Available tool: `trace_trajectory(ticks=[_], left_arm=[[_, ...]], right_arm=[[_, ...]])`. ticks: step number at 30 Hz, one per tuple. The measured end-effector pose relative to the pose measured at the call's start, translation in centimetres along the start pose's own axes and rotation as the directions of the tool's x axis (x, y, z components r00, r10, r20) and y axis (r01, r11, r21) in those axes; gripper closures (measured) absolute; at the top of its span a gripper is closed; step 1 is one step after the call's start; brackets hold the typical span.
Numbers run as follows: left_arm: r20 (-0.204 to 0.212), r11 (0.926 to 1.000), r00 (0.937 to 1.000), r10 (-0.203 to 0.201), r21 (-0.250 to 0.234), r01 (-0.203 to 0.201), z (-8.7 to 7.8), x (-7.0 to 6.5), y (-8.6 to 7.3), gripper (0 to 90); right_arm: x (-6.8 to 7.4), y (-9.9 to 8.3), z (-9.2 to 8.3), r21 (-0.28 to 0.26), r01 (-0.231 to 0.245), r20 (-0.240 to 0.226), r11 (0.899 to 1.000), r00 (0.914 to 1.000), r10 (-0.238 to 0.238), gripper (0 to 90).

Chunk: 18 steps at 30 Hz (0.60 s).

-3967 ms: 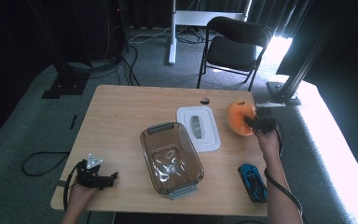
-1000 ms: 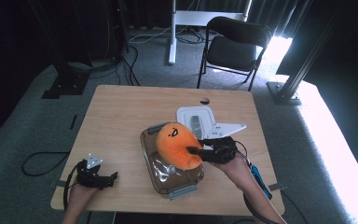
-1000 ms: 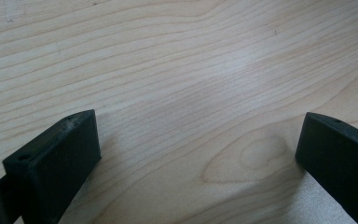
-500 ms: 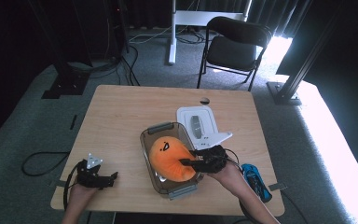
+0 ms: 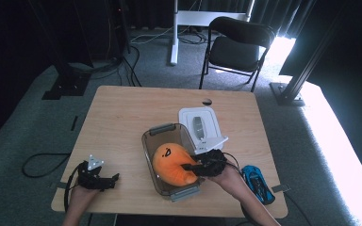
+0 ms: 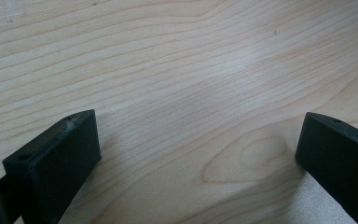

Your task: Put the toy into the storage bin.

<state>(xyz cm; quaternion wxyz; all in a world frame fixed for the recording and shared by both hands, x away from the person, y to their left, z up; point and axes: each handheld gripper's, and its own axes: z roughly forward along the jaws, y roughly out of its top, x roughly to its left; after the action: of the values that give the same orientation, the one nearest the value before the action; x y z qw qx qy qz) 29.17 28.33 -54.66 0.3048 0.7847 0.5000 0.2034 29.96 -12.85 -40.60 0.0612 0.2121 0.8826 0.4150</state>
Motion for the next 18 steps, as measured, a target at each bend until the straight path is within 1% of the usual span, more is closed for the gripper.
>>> trace_trajectory(ticks=[3, 6, 7, 9, 12, 13, 18], left_arm=[[0.0, 1.0, 1.0, 0.0, 0.0, 0.0, 0.0, 0.0, 0.0, 0.1], [0.0, 1.0, 1.0, 0.0, 0.0, 0.0, 0.0, 0.0, 0.0, 0.1], [0.0, 1.0, 1.0, 0.0, 0.001, 0.0, 0.0, 0.0, 0.0, 0.1], [0.0, 1.0, 1.0, 0.0, 0.0, 0.0, 0.0, 0.0, 0.0, 0.1], [0.0, 1.0, 1.0, 0.0, 0.0, 0.0, 0.0, 0.0, 0.0, 0.1], [0.0, 1.0, 1.0, 0.0, 0.0, 0.0, 0.0, 0.0, 0.0, 0.1], [0.0, 1.0, 1.0, 0.0, 0.0, 0.0, 0.0, 0.0, 0.0, 0.1]], right_arm=[[-0.2, -0.3, 0.6, 0.019, -0.002, -0.007, 1.0, 1.0, 0.002, 68.0], [-0.2, -0.3, 0.9, 0.028, 0.004, -0.01, 1.0, 0.9999, -0.004, 68.0], [-0.2, -0.3, 1.1, 0.039, 0.002, -0.006, 0.999, 1.0, -0.002, 68.0], [-0.3, -0.3, 1.2, 0.046, 0.0, -0.011, 0.999, 0.9999, 0.001, 67.7], [-0.3, -0.2, 1.4, 0.054, 0.008, -0.016, 0.999, 0.9998, -0.007, 67.6], [-0.4, -0.2, 1.5, 0.063, 0.005, -0.017, 0.998, 0.9998, -0.004, 67.0], [-0.5, -0.1, 1.9, 0.086, 0.003, -0.01, 0.996, 0.9999, -0.002, 67.0]])
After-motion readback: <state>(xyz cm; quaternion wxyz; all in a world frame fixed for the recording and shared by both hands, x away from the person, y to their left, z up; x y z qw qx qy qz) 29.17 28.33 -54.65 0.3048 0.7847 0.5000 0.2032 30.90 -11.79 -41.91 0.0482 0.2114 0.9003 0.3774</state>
